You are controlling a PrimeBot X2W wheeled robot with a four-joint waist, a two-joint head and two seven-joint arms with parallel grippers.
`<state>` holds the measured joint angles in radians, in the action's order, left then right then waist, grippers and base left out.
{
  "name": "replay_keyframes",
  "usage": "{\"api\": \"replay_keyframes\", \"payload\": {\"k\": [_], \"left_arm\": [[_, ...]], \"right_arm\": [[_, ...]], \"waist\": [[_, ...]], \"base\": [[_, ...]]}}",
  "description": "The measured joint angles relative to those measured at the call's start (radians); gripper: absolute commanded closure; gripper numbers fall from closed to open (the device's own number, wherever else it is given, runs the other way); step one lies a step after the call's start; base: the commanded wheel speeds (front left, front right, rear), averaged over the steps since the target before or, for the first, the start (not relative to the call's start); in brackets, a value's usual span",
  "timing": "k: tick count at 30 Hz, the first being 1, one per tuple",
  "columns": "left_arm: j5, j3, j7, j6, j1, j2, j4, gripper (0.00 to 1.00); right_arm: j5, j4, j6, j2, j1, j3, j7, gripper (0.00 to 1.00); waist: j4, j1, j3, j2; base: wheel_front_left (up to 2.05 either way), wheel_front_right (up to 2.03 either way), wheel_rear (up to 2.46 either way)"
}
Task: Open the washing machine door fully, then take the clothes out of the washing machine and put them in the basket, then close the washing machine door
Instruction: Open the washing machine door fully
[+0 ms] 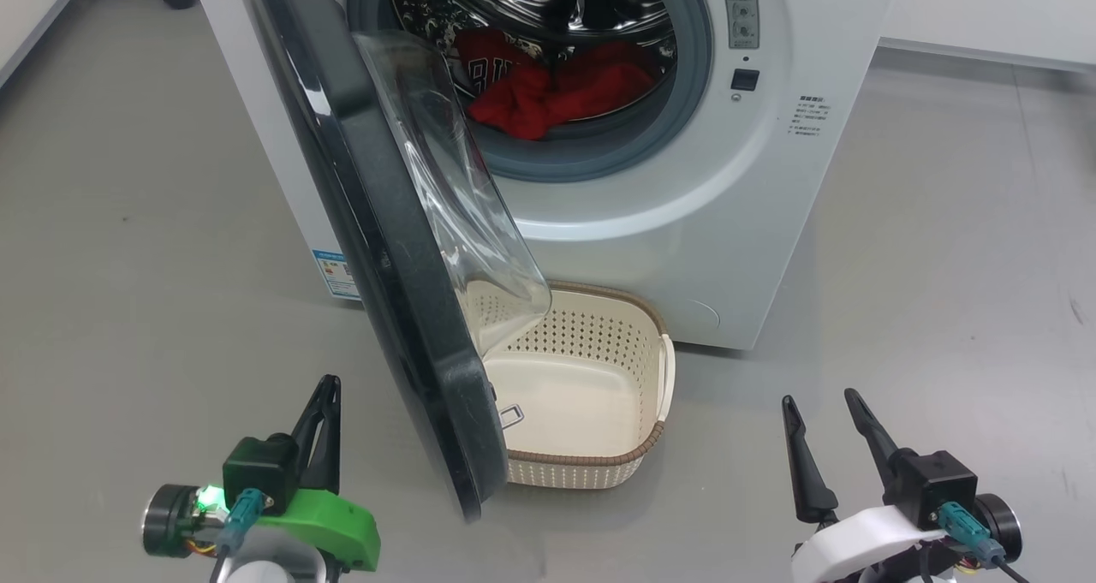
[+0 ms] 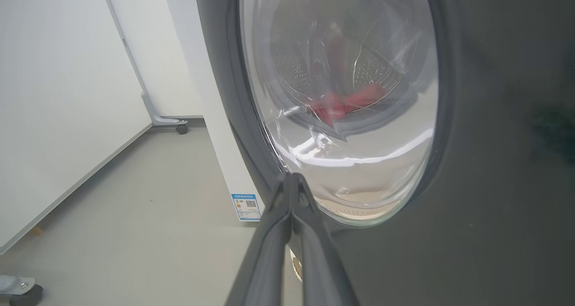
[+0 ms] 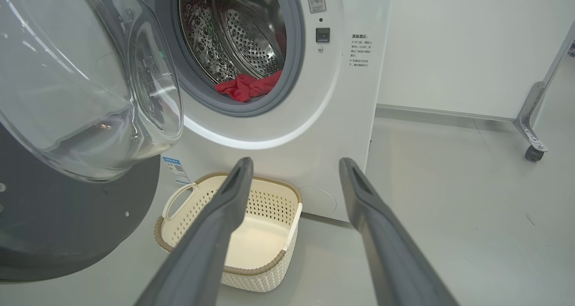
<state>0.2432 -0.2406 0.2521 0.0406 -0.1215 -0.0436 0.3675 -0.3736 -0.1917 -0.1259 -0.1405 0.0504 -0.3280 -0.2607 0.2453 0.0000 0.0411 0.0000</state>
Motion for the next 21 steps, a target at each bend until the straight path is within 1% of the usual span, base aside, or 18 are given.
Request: {"api": "replay_keyframes", "payload": {"k": [6,10,11,15,21], "left_arm": [[0.0,0.03,0.0,0.015,-0.002,0.0,-0.037,1.0],[-0.012,0.054,0.0,0.026,-0.009,-0.007,-0.086,1.0],[-0.024,0.066,0.0,0.034,-0.027,-0.013,-0.118,1.0],[-0.052,0.082,0.0,0.044,-0.069,-0.032,-0.204,1.0],[-0.095,0.074,0.005,0.048,-0.133,-0.029,-0.379,1.0]], "right_arm": [[0.008,0.002,0.0,0.0,0.001,0.015,0.0,0.0],[0.01,0.002,0.0,0.0,0.002,0.023,0.0,0.0],[0.011,0.002,0.0,0.0,0.005,0.027,0.0,0.0],[0.016,0.003,0.0,0.0,0.009,0.036,0.0,0.0],[0.019,0.003,0.001,0.0,0.017,0.046,0.0,0.0]], "waist": [[0.004,0.0,0.005,0.0],[0.007,0.0,0.006,0.0],[0.009,0.0,0.005,0.0],[0.011,0.0,0.002,0.0],[0.014,0.0,-0.004,0.0]], "base": [[0.0,0.0,0.0],[0.0,0.0,0.0],[0.0,0.0,0.0],[0.0,0.0,0.0],[0.0,0.0,0.0]]}}
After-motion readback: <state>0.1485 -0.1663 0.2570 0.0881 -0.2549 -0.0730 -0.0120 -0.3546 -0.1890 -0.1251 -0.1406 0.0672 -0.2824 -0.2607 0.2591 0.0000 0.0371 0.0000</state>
